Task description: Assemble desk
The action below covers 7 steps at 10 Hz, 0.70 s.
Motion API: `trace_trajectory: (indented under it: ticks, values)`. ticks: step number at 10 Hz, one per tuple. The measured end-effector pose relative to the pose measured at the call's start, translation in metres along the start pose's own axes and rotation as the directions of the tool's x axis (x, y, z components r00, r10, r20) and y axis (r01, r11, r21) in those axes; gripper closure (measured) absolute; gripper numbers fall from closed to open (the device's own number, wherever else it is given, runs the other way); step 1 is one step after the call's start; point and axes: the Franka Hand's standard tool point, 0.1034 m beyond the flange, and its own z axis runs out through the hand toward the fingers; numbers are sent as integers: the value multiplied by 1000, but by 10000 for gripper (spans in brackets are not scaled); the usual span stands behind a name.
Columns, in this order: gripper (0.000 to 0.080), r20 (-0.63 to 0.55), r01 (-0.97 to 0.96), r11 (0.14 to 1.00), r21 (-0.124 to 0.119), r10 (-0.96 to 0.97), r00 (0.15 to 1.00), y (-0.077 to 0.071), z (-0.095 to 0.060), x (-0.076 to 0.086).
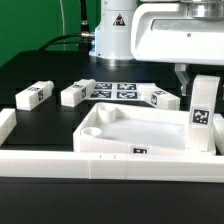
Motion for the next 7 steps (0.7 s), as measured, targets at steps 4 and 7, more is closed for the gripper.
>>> trace_trajectory:
  ticks: [4, 7]
  values:
    - [166, -1, 26, 1000, 9, -26, 1000, -8, -13, -14]
    - [150, 14, 52, 999, 6, -52, 999, -1, -27, -39]
